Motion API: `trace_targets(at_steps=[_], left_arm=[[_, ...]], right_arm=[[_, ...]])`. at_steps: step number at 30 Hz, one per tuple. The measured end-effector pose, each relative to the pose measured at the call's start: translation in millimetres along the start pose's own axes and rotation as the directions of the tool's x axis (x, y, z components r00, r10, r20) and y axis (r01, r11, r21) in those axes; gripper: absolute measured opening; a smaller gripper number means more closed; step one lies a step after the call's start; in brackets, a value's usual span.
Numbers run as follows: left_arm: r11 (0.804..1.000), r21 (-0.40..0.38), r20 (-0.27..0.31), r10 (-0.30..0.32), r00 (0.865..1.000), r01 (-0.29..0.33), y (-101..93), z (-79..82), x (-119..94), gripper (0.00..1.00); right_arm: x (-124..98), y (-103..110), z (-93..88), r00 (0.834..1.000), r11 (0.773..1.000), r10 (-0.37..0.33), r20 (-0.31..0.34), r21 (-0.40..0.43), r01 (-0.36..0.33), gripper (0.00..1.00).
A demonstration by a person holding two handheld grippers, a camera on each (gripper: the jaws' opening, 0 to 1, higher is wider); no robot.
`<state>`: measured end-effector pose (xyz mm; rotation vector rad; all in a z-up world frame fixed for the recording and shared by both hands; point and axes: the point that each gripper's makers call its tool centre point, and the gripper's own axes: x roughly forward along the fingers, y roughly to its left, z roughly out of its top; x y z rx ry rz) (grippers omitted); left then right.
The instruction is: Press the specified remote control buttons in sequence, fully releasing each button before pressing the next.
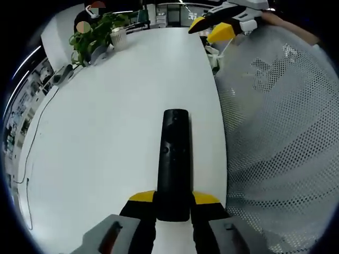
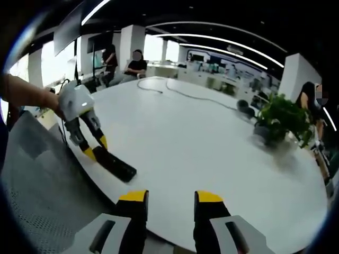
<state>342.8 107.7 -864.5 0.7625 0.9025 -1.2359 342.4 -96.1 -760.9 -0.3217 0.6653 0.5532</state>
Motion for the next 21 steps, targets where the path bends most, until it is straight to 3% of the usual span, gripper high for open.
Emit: trace_targets(at_steps=[15, 21], left_arm=[[0.999, -0.024, 0.018, 0.039, 0.999, -0.038, -10.9, 0.5, -0.7, 0.24], [0.997, -0.072, 0.010, 0.036, 0.999, -0.036, -10.1, 0.1, -0.7, 0.25]], right_arm=[[-0.4, 3.3, 0.2, 1.000, 1.000, 0.004, -0.005, -0.030, -0.004, 0.30], [-1.0, 1.9, -1.6, 1.000, 0.999, -0.005, -0.014, -0.032, 0.004, 0.30]])
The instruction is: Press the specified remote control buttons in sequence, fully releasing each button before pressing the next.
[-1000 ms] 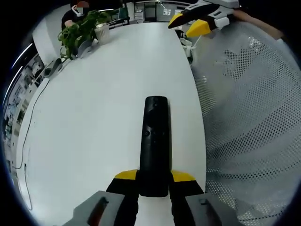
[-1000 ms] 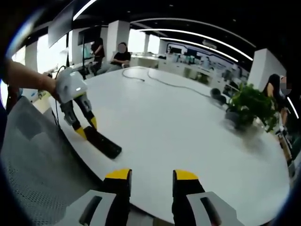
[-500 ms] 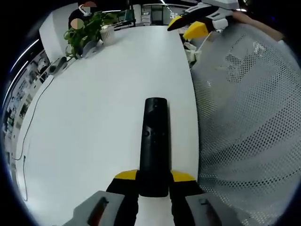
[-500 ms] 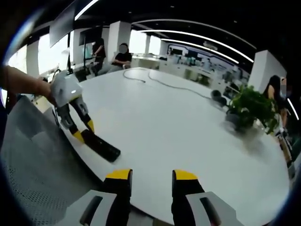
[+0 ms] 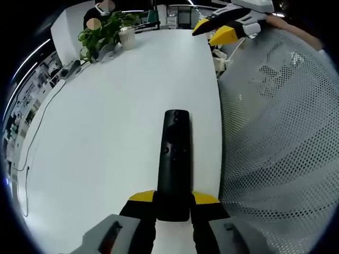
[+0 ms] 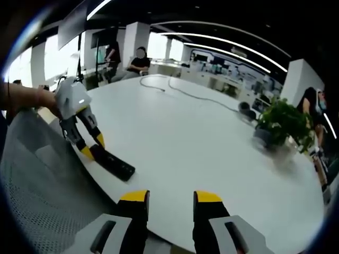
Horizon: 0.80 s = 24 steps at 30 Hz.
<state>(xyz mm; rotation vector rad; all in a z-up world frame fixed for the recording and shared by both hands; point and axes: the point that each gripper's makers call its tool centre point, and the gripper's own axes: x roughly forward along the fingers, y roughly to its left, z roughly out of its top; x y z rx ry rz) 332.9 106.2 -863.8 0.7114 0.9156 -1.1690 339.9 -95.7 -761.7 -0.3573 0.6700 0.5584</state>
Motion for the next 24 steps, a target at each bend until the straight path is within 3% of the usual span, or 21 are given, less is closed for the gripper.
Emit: trace_targets(at_steps=[11, 13, 16, 20, 24], left_arm=[[1.000, 0.007, 0.024, 0.000, 1.000, 0.000, -1.2, -0.2, -1.0, 0.25], [1.000, 0.010, 0.021, 0.001, 1.000, -0.001, -1.6, -0.1, -0.9, 0.25], [1.000, 0.014, 0.027, -0.006, 1.000, 0.005, -1.7, -0.5, -1.1, 0.25], [1.000, 0.025, 0.026, -0.012, 1.000, 0.012, -2.7, -0.6, -0.9, 0.25], [0.999, 0.038, 0.022, -0.021, 1.000, 0.020, -3.7, -0.7, -0.8, 0.25]], right_arm=[[1.1, 4.8, -4.7, 0.998, 0.999, 0.023, -0.051, -0.048, -0.025, 0.31], [3.0, 14.2, -10.7, 0.990, 0.990, 0.095, -0.106, -0.091, -0.105, 0.29], [7.3, 20.2, -13.4, 0.978, 0.982, 0.144, -0.151, -0.100, -0.160, 0.25], [11.4, 25.0, -3.6, 0.971, 0.965, 0.171, -0.166, -0.169, -0.199, 0.18], [17.5, 26.8, 8.1, 0.969, 0.959, 0.185, -0.162, -0.187, -0.214, 0.18]])
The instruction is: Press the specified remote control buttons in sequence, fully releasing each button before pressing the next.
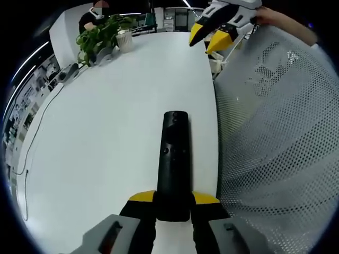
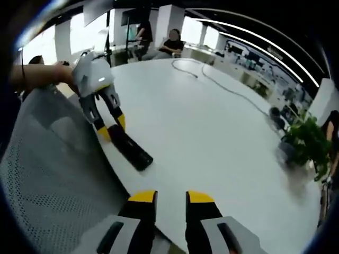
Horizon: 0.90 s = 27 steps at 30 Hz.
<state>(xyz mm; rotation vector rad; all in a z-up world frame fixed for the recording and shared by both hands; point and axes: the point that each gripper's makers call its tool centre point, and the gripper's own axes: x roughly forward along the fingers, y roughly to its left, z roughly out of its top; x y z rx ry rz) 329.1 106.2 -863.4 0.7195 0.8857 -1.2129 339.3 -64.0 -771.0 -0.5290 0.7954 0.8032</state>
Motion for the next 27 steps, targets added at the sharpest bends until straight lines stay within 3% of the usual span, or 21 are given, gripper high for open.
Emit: trace_targets(at_steps=[8, 15, 27], left_arm=[[1.000, 0.021, 0.001, -0.016, 1.000, 0.016, -2.7, -0.4, -0.2, 0.25], [1.000, 0.020, 0.008, -0.018, 1.000, 0.018, -3.0, -0.4, -0.6, 0.25], [0.999, 0.027, 0.004, -0.021, 1.000, 0.021, -2.9, -0.2, -0.5, 0.25]], right_arm=[[18.7, 7.8, 25.7, 0.998, 0.998, 0.052, 0.024, -0.043, -0.051, 0.15], [42.7, 19.8, 38.3, 0.992, 0.991, 0.121, 0.027, -0.063, -0.119, 0.12], [63.8, 23.3, 51.3, 0.985, 0.979, 0.174, 0.013, -0.106, -0.172, 0.08]])
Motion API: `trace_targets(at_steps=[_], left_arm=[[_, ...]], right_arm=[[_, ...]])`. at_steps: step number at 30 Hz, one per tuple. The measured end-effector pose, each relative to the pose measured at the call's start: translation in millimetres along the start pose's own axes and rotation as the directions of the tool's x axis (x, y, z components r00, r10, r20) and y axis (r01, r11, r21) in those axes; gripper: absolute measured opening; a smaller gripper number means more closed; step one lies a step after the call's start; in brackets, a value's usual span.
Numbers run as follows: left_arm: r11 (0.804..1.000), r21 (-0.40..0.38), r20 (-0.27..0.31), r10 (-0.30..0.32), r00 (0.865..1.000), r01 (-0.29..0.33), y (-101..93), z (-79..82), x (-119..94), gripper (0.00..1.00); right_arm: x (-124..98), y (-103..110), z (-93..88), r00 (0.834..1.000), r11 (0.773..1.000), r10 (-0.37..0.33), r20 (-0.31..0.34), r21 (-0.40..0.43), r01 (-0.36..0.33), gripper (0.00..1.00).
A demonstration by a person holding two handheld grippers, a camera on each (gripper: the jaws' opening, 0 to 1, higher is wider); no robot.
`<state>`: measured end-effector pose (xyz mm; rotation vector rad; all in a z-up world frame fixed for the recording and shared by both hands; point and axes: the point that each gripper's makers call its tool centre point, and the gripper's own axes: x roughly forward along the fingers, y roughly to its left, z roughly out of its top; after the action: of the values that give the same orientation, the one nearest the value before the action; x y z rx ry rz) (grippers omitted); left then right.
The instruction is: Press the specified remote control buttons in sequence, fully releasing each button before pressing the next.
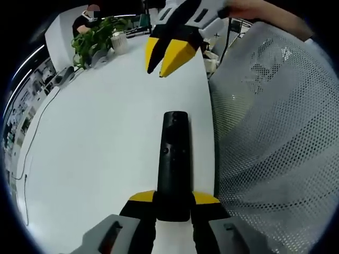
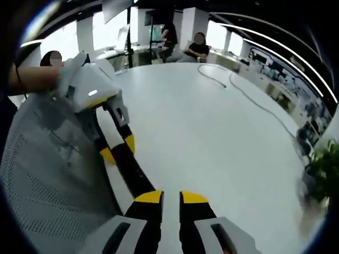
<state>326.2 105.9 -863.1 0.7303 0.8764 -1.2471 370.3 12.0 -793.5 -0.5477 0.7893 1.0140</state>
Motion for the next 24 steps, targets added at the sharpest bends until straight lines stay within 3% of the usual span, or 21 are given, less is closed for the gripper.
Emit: trace_targets(at_steps=[10, 16, 24], left_arm=[[1.000, 0.013, -0.003, -0.007, 1.000, 0.007, -0.1, -0.2, 0.2, 0.25], [1.000, 0.013, -0.009, -0.010, 1.000, 0.010, -0.2, -0.5, 0.2, 0.25], [1.000, 0.013, -0.009, -0.009, 1.000, 0.009, 0.2, -0.4, 0.2, 0.25]], right_arm=[[15.0, 11.3, -5.7, 0.996, 0.996, 0.072, -0.059, -0.045, -0.075, 0.06], [23.8, 18.5, -14.3, 0.986, 0.988, 0.120, -0.116, -0.084, -0.131, 0.00], [29.0, 22.7, -25.4, 0.973, 0.979, 0.153, -0.174, -0.109, -0.174, 0.00]])
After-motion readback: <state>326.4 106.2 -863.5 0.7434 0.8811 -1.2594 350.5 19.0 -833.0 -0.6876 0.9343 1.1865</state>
